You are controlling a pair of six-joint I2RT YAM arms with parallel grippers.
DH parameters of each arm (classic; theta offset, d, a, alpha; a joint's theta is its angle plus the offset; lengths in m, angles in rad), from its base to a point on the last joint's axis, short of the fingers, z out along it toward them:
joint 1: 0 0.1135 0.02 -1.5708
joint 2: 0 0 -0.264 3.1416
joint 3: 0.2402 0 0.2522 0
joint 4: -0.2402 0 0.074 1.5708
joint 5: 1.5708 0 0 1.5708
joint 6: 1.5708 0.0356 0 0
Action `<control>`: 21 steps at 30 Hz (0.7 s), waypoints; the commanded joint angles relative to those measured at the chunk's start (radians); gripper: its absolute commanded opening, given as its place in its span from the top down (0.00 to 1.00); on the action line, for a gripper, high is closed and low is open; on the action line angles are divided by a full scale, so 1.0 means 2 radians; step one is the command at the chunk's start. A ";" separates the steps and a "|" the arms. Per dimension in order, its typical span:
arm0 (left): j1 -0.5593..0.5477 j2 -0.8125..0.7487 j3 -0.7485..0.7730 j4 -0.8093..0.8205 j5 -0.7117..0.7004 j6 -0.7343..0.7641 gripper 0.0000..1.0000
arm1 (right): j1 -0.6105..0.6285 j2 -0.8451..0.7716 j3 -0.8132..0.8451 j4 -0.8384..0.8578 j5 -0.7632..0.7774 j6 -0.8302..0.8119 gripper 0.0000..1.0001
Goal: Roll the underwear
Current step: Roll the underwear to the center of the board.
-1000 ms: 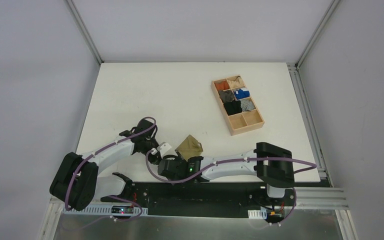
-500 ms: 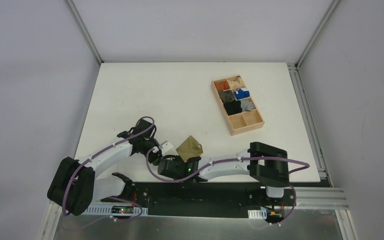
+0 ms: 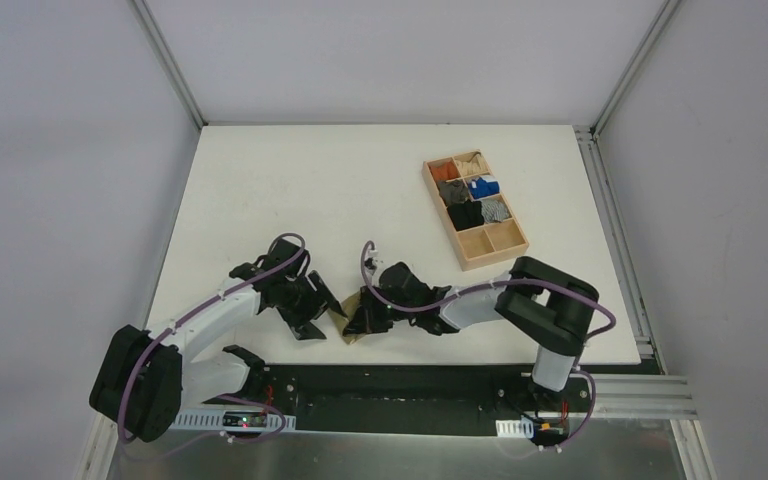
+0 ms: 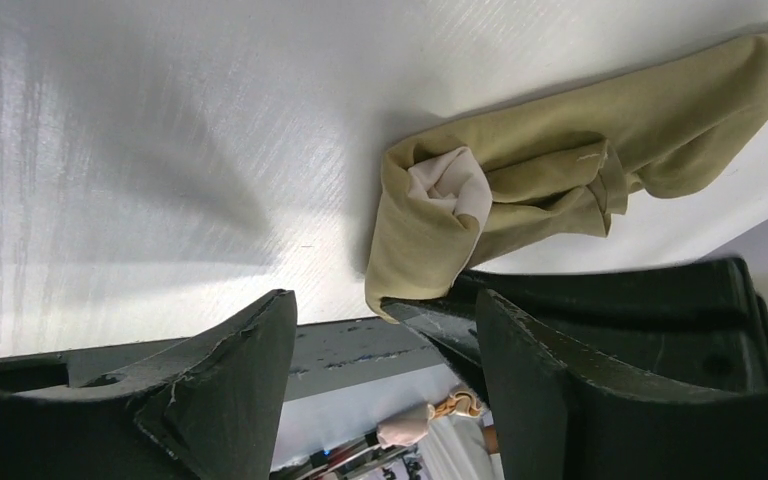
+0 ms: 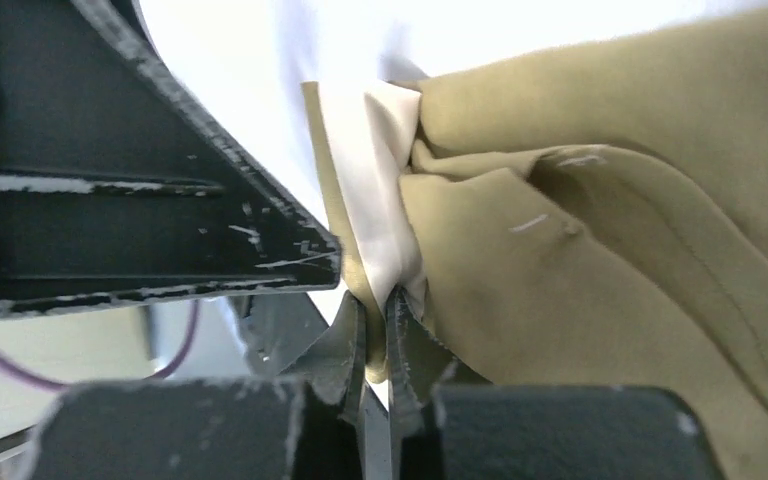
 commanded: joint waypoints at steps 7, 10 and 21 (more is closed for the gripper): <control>-0.003 -0.013 -0.009 0.014 -0.002 0.014 0.38 | -0.071 0.115 -0.112 0.379 -0.183 0.221 1.00; -0.003 -0.005 -0.013 0.025 -0.003 0.014 0.40 | -0.077 0.149 -0.116 0.457 -0.204 0.265 1.00; -0.004 0.061 -0.003 0.062 -0.010 0.032 0.62 | -0.080 0.182 -0.109 0.504 -0.234 0.307 1.00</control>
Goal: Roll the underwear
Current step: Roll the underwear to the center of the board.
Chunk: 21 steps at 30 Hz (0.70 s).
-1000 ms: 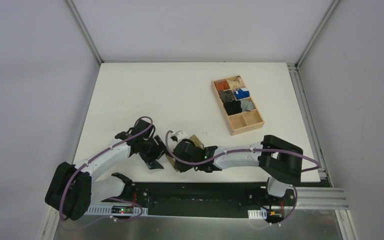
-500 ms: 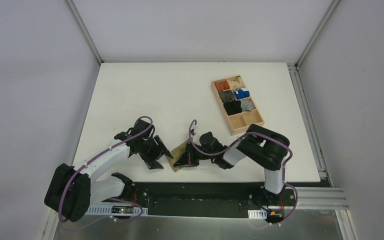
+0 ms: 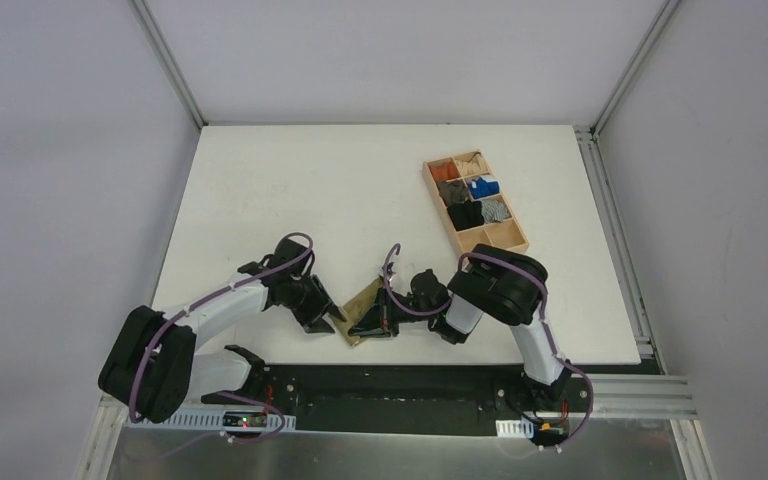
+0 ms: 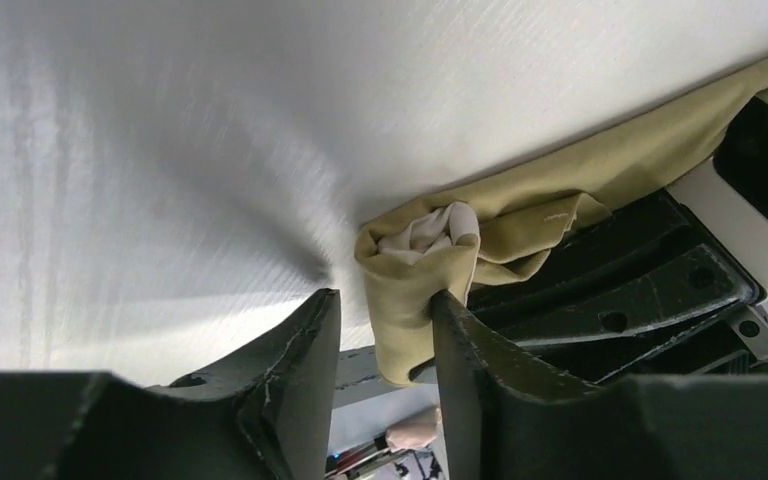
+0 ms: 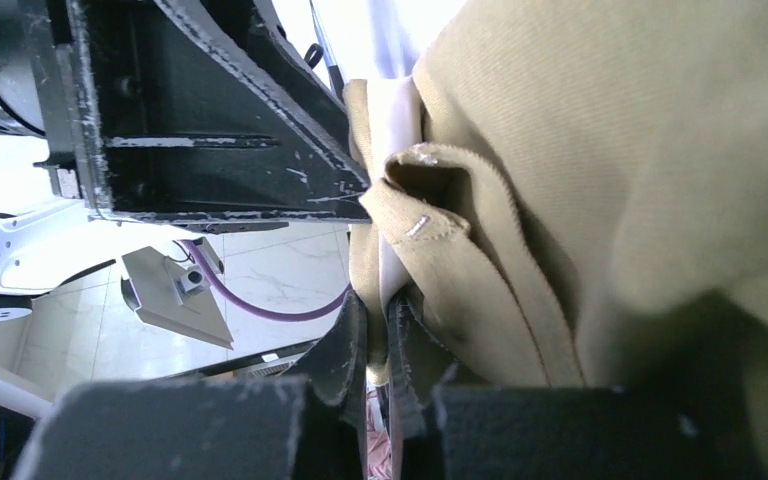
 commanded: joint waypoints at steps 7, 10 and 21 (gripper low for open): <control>-0.004 0.046 0.014 0.010 0.006 0.025 1.00 | -0.010 -0.034 -0.037 -0.018 0.014 0.040 0.66; -0.004 0.039 0.014 0.003 0.006 0.017 1.00 | -0.002 -0.129 -0.051 -0.176 0.073 -0.027 0.52; -0.006 0.036 0.044 -0.024 0.010 0.026 1.00 | 0.160 -0.303 0.190 -0.804 0.101 -0.061 0.50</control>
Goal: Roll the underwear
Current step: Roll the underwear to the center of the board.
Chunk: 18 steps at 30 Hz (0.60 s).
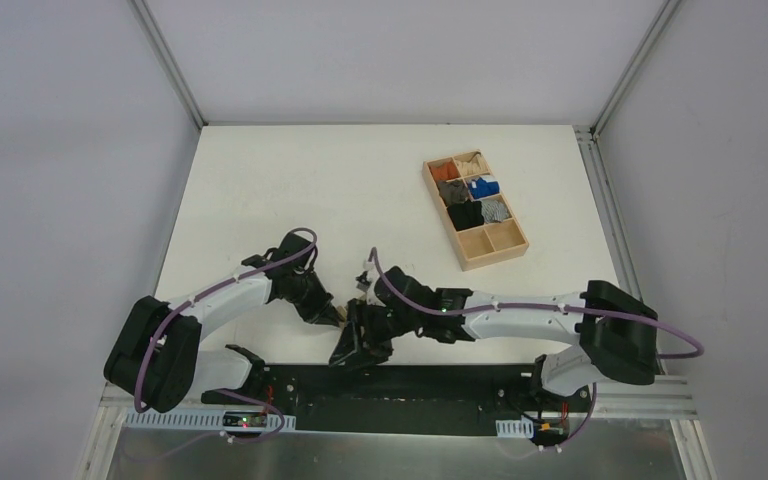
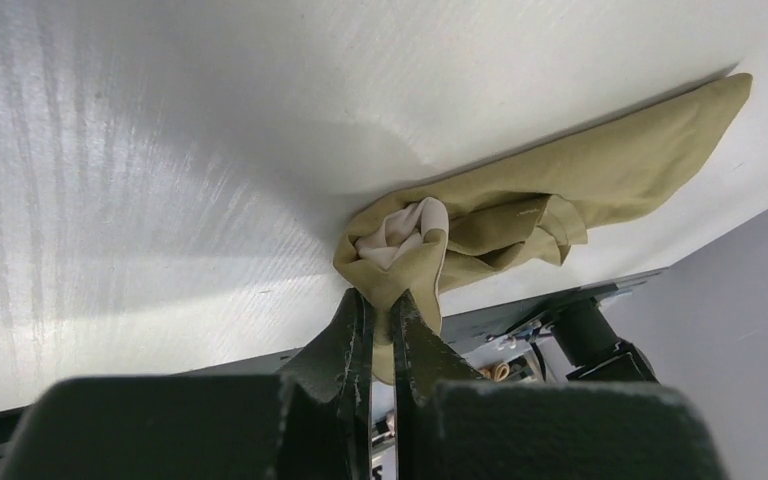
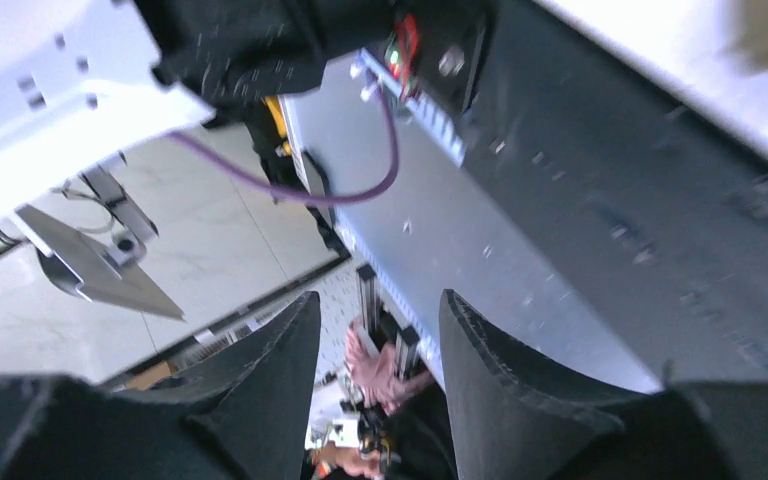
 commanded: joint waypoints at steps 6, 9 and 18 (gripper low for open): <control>-0.006 0.010 0.023 -0.034 -0.011 0.015 1.00 | 0.103 0.120 0.213 -0.304 0.011 -0.013 0.50; -0.007 0.007 0.020 -0.034 -0.011 0.012 1.00 | 0.127 0.153 0.251 -0.319 0.011 -0.013 0.50; -0.007 0.005 0.019 -0.034 -0.011 0.011 1.00 | 0.144 0.167 0.277 -0.332 0.011 -0.013 0.50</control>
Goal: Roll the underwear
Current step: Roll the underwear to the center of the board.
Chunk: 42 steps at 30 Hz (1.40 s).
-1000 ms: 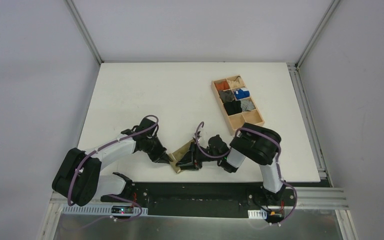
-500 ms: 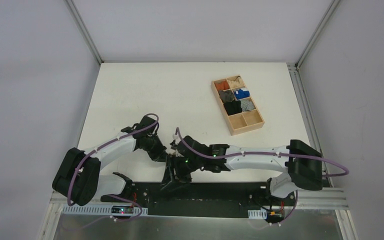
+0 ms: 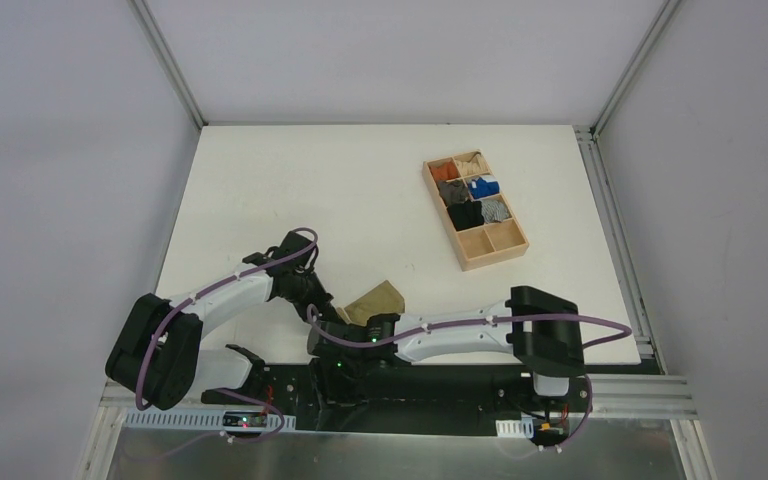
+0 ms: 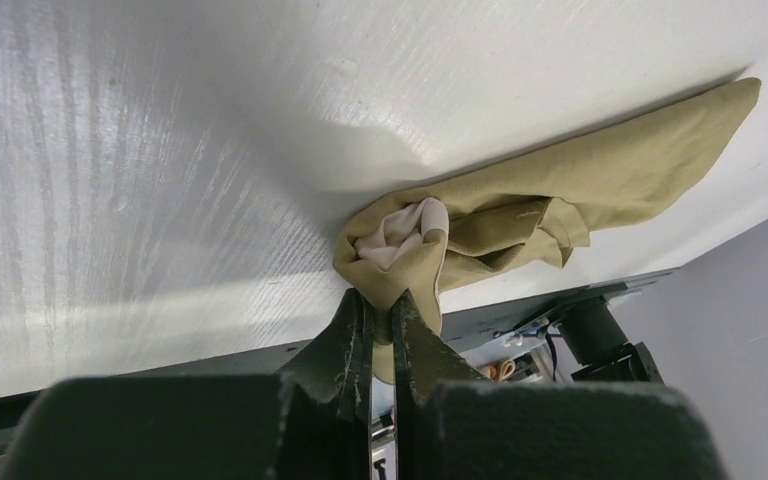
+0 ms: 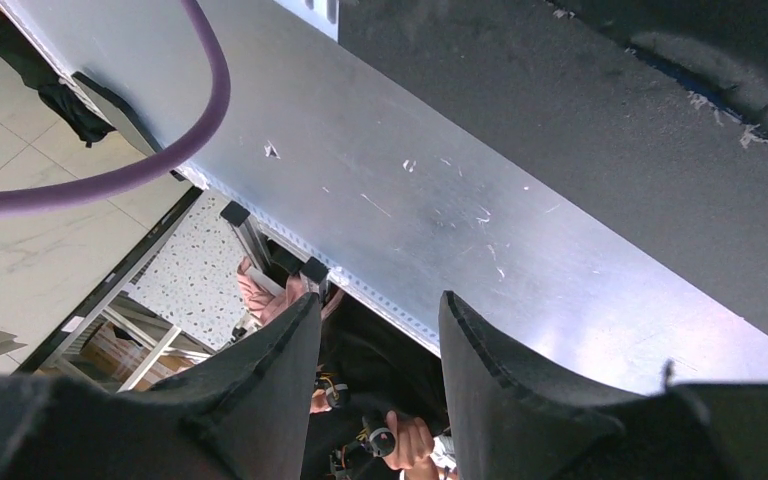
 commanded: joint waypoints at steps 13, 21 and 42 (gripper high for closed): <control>-0.007 -0.005 0.007 -0.014 -0.011 0.002 1.00 | -0.056 -0.070 -0.008 -0.059 0.002 -0.002 0.50; -0.007 -0.004 0.006 -0.014 -0.012 0.001 1.00 | -0.127 -0.142 -0.045 -0.058 0.556 -0.346 0.38; -0.007 -0.003 0.005 -0.014 -0.012 -0.001 1.00 | -0.041 -0.092 -0.024 0.008 0.492 -0.398 0.35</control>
